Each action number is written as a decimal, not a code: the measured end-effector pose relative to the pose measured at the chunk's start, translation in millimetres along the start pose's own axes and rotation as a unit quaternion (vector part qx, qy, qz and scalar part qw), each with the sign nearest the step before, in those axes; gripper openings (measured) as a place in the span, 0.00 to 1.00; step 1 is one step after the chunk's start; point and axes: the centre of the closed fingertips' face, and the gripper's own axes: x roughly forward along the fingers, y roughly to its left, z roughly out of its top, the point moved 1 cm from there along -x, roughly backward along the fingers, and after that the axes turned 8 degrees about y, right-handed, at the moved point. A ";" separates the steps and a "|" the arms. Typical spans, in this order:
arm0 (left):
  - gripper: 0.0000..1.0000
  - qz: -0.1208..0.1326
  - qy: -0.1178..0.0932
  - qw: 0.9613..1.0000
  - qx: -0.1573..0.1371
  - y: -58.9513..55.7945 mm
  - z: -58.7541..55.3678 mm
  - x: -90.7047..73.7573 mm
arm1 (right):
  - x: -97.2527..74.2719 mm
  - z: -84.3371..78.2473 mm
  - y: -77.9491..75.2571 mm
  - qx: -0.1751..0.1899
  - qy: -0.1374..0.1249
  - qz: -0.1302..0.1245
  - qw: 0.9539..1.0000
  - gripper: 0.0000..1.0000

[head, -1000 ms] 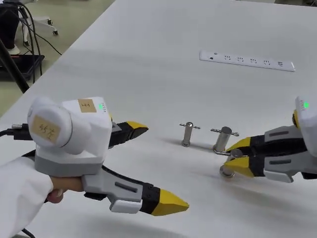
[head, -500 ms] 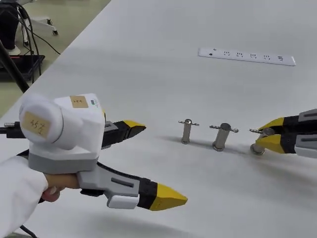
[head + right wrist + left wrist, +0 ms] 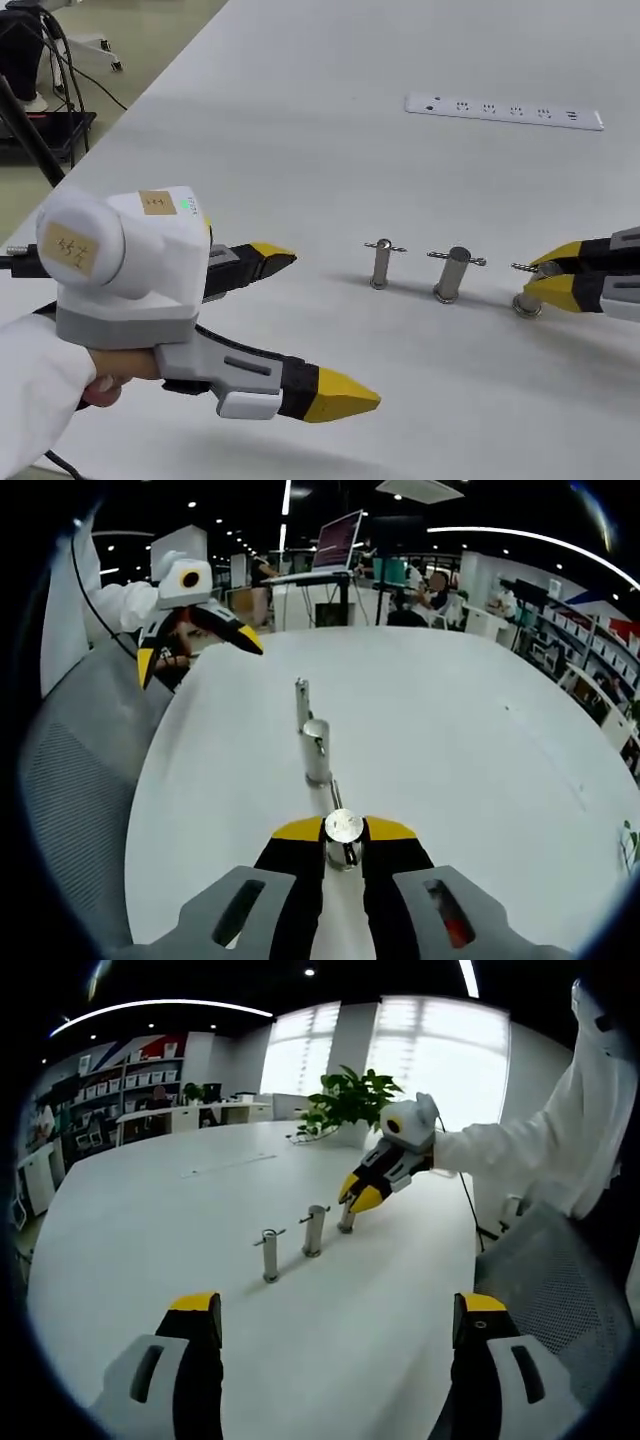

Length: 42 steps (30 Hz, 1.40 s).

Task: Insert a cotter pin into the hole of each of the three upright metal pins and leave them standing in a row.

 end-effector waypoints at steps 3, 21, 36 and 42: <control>0.95 0.002 -0.001 1.000 -0.001 1.3 0.9 -1.0 | 0.2 0.6 -0.5 0.007 -0.009 0.000 1.000 0.08; 0.98 0.029 -0.016 0.999 -0.013 1.9 7.8 -12.7 | -36.4 20.1 -4.9 0.072 -0.116 -0.039 0.990 0.40; 0.99 0.071 -0.072 0.993 -0.064 3.3 20.2 -39.3 | -98.0 27.9 22.7 0.125 -0.158 -0.084 0.976 0.76; 0.99 0.085 -0.080 0.991 -0.072 4.3 19.6 -47.8 | -110.1 19.5 37.3 0.136 -0.149 -0.086 0.976 0.86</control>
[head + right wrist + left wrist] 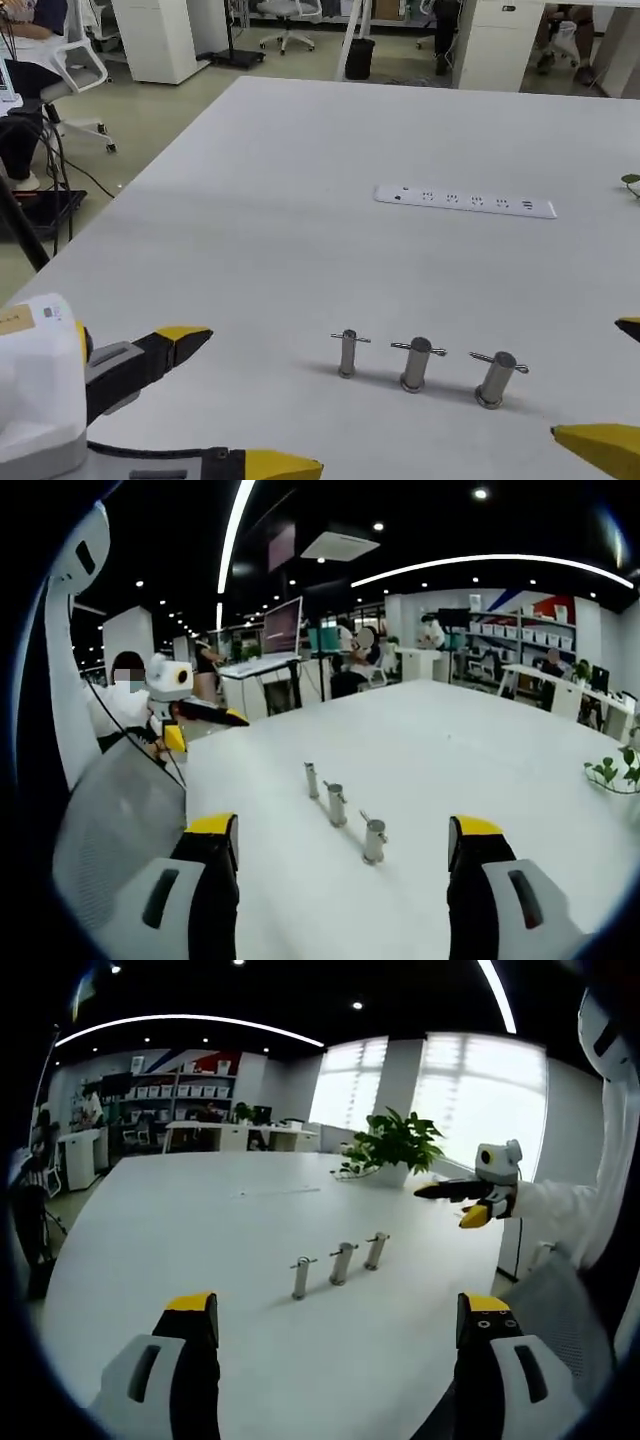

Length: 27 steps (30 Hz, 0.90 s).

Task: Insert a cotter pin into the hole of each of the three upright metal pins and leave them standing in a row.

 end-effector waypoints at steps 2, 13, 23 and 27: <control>0.99 0.005 0.003 1.000 -0.004 2.1 -0.9 -0.9 | -5.5 -3.0 2.2 0.008 0.002 -0.003 1.000 0.88; 0.99 0.014 0.013 1.000 -0.002 -0.8 -3.7 -4.7 | -27.7 -33.5 5.8 0.078 0.016 -0.035 0.996 0.98; 0.99 0.017 0.034 0.999 -0.012 -4.0 -11.1 -2.6 | -32.2 -55.5 1.0 0.105 0.036 -0.058 0.992 0.98; 0.99 0.013 0.040 0.999 -0.014 -5.0 -14.1 1.4 | -31.2 -60.0 -1.0 0.117 0.039 -0.064 0.990 0.98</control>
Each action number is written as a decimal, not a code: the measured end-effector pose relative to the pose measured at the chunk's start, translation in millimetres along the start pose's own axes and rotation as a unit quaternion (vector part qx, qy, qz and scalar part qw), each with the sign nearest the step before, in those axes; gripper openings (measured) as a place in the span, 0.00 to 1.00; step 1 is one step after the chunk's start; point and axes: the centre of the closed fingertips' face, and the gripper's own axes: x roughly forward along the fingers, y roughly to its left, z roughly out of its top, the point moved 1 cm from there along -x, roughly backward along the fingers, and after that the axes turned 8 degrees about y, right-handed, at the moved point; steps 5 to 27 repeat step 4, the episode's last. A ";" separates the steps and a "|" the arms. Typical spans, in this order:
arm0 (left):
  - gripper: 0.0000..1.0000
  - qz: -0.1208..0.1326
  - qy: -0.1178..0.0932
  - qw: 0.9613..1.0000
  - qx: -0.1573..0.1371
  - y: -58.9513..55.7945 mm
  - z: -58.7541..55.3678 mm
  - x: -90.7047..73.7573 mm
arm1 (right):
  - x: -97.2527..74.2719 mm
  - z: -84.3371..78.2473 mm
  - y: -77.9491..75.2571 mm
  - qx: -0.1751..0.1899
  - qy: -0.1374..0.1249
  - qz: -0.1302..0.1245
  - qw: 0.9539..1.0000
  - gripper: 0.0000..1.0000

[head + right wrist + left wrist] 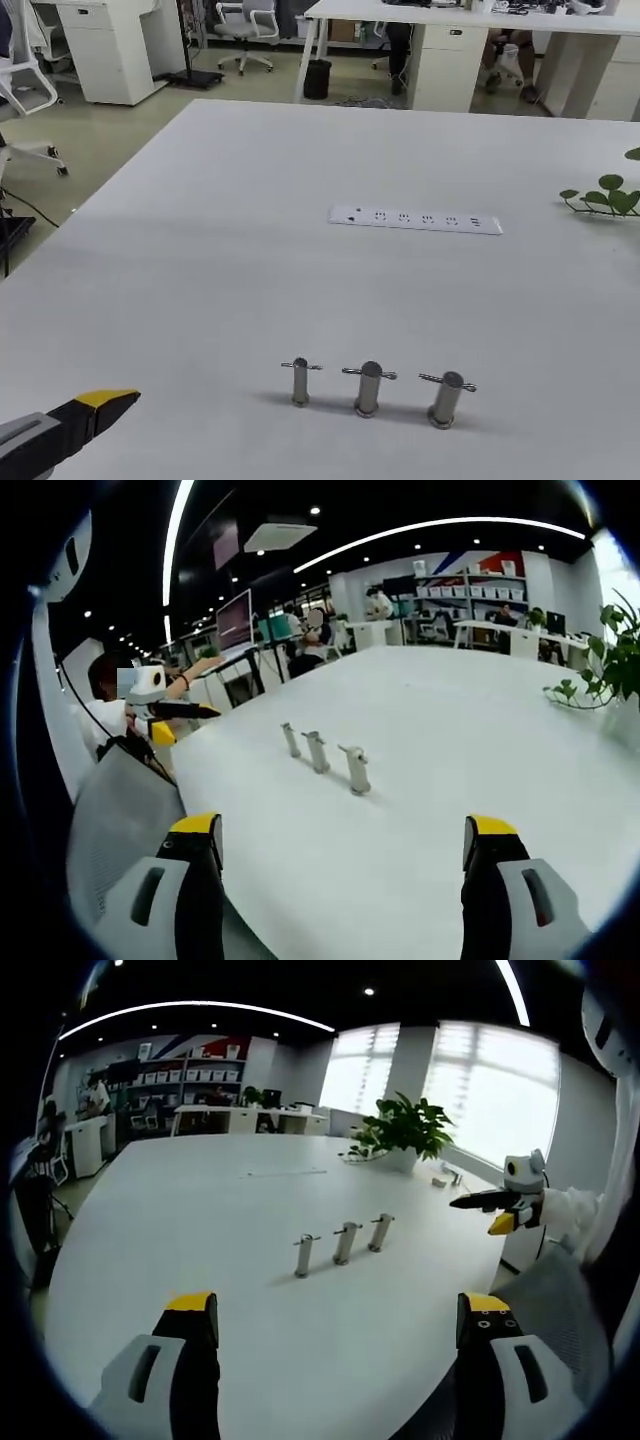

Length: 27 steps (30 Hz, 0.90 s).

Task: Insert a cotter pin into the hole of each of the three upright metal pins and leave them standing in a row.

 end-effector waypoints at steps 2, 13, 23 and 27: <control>0.99 -0.001 0.002 1.000 0.000 -0.1 -1.9 1.7 | 1.5 -1.5 -0.3 0.001 0.001 -0.002 1.000 0.98; 0.99 -0.002 0.005 1.000 -0.003 -0.8 -4.2 2.9 | 2.7 -2.2 -1.0 0.004 0.001 -0.004 1.000 0.98; 0.99 -0.002 0.005 1.000 -0.003 -0.8 -4.2 2.9 | 2.7 -2.2 -1.0 0.004 0.001 -0.004 1.000 0.98; 0.99 -0.002 0.005 1.000 -0.003 -0.8 -4.2 2.9 | 2.7 -2.2 -1.0 0.004 0.001 -0.004 1.000 0.98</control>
